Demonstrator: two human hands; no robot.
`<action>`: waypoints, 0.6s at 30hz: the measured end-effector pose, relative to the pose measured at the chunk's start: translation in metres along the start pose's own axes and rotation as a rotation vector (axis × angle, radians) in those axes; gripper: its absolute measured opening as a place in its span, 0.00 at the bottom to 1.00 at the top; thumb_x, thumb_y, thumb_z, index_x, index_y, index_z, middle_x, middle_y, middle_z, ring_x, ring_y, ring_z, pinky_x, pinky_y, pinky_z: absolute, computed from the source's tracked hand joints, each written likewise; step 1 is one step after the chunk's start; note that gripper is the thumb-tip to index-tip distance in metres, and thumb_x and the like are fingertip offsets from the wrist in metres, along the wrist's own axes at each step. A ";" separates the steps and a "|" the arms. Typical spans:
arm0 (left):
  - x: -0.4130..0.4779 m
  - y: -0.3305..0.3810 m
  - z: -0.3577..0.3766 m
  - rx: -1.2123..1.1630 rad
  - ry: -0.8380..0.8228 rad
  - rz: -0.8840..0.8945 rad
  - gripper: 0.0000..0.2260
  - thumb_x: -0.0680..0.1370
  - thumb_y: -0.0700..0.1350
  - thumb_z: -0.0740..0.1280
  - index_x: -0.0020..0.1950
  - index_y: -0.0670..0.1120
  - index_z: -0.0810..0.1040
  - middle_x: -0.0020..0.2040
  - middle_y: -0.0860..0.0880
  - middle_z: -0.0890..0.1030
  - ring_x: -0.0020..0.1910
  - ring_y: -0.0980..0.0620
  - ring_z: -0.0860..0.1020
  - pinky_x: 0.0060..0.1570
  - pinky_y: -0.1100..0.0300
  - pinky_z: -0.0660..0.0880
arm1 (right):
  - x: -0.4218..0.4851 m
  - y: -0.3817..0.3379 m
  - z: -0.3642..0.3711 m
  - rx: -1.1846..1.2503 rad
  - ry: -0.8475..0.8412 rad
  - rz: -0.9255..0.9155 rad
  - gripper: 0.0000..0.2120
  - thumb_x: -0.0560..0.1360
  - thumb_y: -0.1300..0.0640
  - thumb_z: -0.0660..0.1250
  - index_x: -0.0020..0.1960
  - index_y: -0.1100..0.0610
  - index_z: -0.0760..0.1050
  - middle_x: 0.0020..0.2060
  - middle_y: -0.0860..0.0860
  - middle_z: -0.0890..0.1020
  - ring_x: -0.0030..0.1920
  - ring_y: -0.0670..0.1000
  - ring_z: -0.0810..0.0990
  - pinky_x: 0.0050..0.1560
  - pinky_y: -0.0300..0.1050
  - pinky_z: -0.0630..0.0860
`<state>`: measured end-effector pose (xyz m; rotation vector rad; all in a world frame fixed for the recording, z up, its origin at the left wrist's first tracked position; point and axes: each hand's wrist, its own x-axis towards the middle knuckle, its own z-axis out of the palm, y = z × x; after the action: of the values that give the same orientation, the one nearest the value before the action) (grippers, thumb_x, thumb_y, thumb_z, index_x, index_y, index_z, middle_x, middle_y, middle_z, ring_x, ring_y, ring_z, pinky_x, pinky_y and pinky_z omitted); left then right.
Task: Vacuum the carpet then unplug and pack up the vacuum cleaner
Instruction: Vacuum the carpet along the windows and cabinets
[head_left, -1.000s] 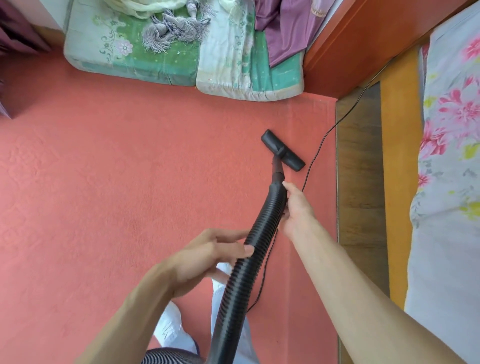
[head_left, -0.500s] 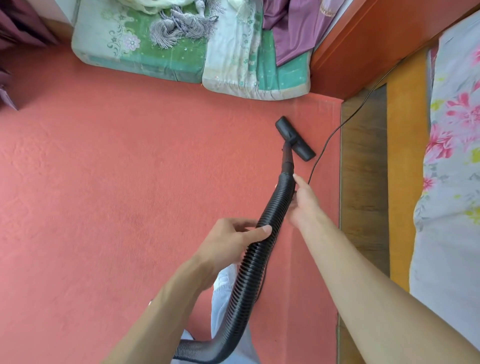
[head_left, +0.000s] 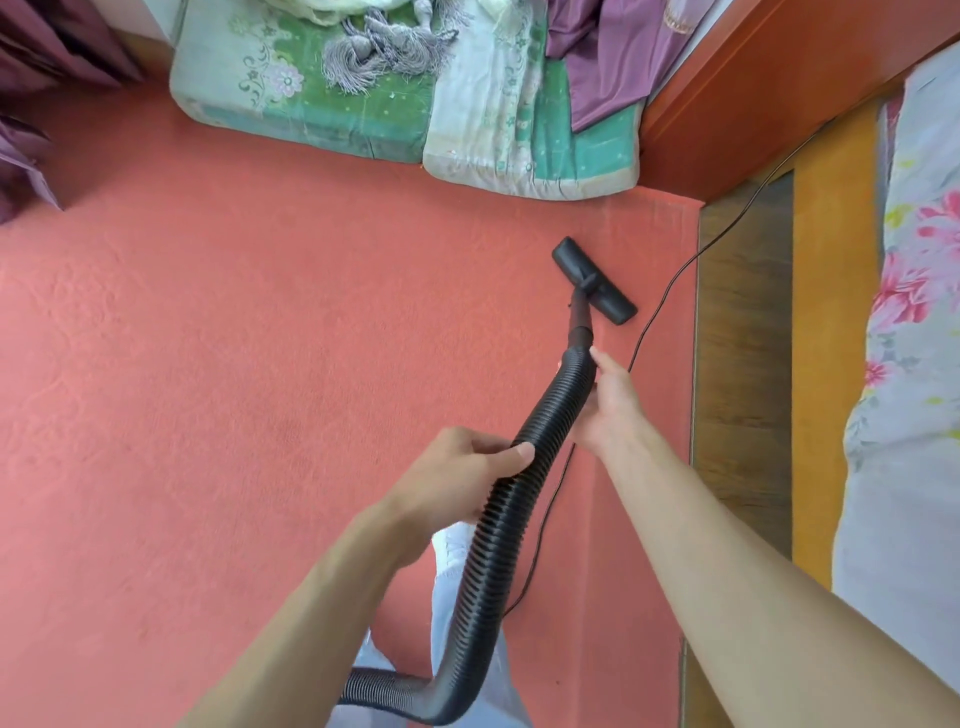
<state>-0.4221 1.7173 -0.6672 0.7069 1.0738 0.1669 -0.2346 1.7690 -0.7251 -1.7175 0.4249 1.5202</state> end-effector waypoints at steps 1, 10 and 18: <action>0.005 -0.002 0.007 -0.016 0.037 -0.007 0.14 0.82 0.50 0.66 0.52 0.40 0.84 0.39 0.49 0.81 0.36 0.55 0.80 0.40 0.62 0.80 | 0.003 -0.004 0.003 -0.022 0.015 -0.006 0.18 0.78 0.49 0.66 0.62 0.59 0.75 0.44 0.53 0.77 0.38 0.51 0.76 0.40 0.47 0.76; -0.026 -0.007 -0.042 -0.055 -0.383 -0.021 0.18 0.78 0.51 0.70 0.57 0.37 0.83 0.51 0.40 0.84 0.52 0.48 0.81 0.49 0.54 0.80 | -0.033 0.008 -0.001 -0.228 -0.073 0.019 0.24 0.77 0.51 0.68 0.68 0.63 0.74 0.50 0.56 0.75 0.47 0.53 0.74 0.48 0.48 0.76; -0.038 -0.012 -0.068 -0.189 -0.542 -0.128 0.16 0.80 0.44 0.68 0.60 0.32 0.81 0.52 0.41 0.84 0.51 0.48 0.83 0.49 0.54 0.82 | -0.038 0.023 0.005 -0.337 -0.089 0.082 0.18 0.75 0.53 0.68 0.61 0.62 0.77 0.46 0.55 0.72 0.39 0.49 0.65 0.50 0.47 0.64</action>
<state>-0.5009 1.7217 -0.6654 0.4709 0.5717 -0.0359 -0.2621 1.7486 -0.6969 -1.8955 0.2022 1.8006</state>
